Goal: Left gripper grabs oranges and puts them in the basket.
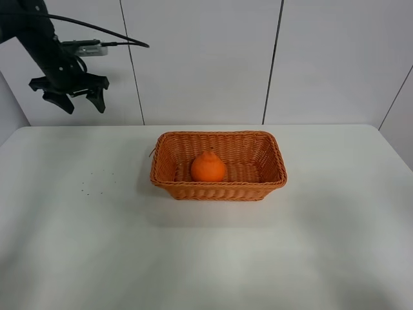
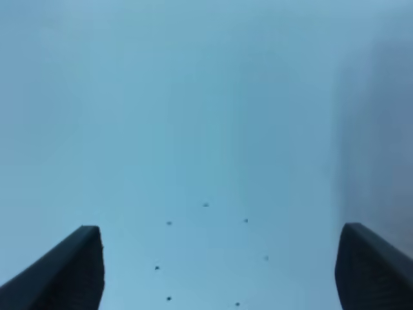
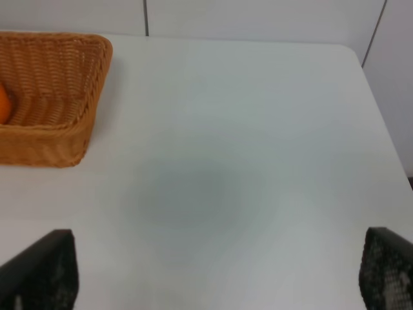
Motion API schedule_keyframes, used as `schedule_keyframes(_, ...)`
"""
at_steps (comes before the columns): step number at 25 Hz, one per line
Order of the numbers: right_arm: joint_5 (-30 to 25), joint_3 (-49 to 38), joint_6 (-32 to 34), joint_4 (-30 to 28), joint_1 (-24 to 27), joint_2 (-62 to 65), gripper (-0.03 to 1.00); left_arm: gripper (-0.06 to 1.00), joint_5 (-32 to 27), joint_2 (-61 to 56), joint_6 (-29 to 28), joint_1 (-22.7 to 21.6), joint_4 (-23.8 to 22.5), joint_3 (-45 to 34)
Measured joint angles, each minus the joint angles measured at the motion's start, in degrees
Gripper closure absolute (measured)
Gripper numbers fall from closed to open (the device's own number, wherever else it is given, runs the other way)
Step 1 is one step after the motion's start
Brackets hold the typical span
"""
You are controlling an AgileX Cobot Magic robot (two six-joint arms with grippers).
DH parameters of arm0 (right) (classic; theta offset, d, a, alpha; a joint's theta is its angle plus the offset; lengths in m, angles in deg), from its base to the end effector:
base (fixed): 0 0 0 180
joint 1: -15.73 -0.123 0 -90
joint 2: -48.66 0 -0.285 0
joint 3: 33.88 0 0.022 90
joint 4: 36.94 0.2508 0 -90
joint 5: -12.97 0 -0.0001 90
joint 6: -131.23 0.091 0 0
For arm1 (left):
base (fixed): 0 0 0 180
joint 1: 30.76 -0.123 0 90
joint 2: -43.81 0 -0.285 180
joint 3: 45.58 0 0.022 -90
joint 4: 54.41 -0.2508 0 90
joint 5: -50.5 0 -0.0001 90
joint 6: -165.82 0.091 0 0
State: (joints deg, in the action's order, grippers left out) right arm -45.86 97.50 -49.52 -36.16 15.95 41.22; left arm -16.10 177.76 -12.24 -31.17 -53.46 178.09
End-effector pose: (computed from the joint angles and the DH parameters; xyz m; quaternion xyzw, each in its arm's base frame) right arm -0.0043 0.0011 0.2798 -0.0041 0.8428 0.0022 0.5381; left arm 0.4843 0.0021 0.2652 0.0114 0.9796 -0.0040 0.2005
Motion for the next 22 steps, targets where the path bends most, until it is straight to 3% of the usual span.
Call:
schedule_keyframes(9, 0.0, 0.0, 0.0, 0.0, 0.0, 0.0, 0.27, 0.11, -0.8, -5.4, 0.0, -0.9, 1.8, -4.5)
schedule_keyframes(22, 0.0, 0.0, 0.0, 0.0, 0.0, 0.0, 0.27, 0.11, -1.4, -38.5, 0.1, -0.9, 1.8, -33.4)
